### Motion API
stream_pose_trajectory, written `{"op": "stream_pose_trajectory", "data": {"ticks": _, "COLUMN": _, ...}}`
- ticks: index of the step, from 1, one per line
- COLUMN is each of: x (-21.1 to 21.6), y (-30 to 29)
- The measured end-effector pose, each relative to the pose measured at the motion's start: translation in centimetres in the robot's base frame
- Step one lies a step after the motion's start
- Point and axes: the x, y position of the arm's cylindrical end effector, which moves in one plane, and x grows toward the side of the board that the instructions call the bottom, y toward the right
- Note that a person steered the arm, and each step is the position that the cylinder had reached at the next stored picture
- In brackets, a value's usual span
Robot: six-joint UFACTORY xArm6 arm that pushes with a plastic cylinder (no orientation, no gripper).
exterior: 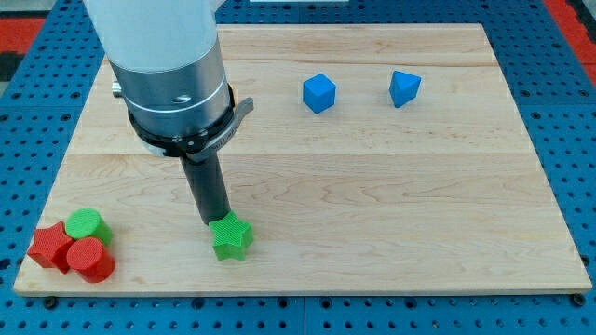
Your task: Push the green star closer to the green circle
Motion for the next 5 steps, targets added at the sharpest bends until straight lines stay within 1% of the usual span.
{"op": "stream_pose_trajectory", "data": {"ticks": 2, "x": 0.6, "y": 8.1}}
{"op": "stream_pose_trajectory", "data": {"ticks": 3, "x": 3.4, "y": 8.8}}
{"op": "stream_pose_trajectory", "data": {"ticks": 4, "x": 4.2, "y": 6.7}}
{"op": "stream_pose_trajectory", "data": {"ticks": 5, "x": 3.9, "y": 1.6}}
